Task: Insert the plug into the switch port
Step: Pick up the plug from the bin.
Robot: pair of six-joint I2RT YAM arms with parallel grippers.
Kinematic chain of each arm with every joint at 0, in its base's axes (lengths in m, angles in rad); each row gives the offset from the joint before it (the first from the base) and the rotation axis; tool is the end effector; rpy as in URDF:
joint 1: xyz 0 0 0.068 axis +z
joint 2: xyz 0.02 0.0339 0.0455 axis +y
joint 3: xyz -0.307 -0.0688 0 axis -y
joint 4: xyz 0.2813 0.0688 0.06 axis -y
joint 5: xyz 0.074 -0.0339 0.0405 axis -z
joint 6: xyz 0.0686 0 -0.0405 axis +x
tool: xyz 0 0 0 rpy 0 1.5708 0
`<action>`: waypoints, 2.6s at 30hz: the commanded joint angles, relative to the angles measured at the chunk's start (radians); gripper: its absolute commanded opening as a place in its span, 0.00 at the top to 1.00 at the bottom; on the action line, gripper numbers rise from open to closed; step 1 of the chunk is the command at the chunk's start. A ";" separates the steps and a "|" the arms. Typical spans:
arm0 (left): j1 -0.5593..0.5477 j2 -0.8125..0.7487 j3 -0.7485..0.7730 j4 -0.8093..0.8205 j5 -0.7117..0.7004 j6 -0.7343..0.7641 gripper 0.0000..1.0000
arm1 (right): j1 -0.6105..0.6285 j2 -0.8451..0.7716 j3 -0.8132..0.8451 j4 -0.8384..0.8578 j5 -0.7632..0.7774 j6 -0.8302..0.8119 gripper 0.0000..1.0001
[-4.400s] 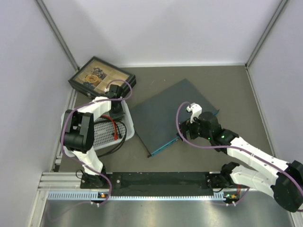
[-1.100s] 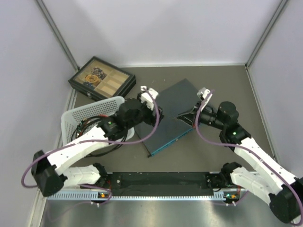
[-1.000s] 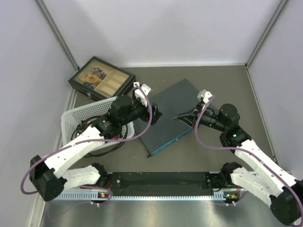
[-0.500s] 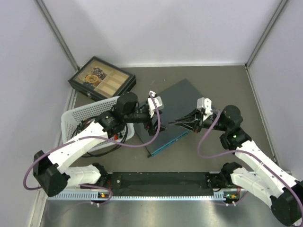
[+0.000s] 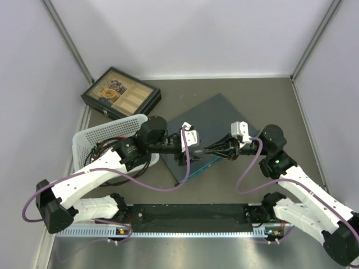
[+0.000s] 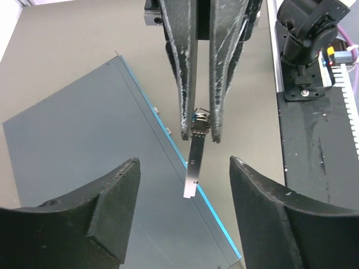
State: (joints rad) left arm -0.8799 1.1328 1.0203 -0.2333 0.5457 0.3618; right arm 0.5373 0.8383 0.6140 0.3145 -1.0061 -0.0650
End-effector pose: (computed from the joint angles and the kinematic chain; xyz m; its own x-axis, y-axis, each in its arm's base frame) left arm 0.1643 -0.2545 0.3746 0.1413 0.3039 -0.9422 0.9836 0.0650 0.1685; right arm 0.1530 0.1586 0.3477 0.1420 0.0441 -0.9889 -0.9895 0.0321 -0.1406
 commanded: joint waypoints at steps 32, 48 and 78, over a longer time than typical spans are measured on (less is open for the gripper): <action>-0.191 -0.016 -0.084 0.018 -0.639 0.199 1.00 | 0.036 0.001 0.285 -0.554 0.412 0.257 0.45; -0.329 0.019 -0.098 0.074 -0.787 0.307 1.00 | 0.009 0.171 0.392 -0.710 0.362 0.398 0.44; -0.343 0.071 -0.062 0.046 -0.736 0.333 1.00 | 0.030 0.335 0.460 -0.870 0.241 0.238 0.67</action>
State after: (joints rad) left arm -1.2163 1.1973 0.9165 -0.2264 -0.2104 0.6842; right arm 0.5564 1.1664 1.0161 -0.5514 -0.7380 0.2096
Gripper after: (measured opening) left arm 0.078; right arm 0.357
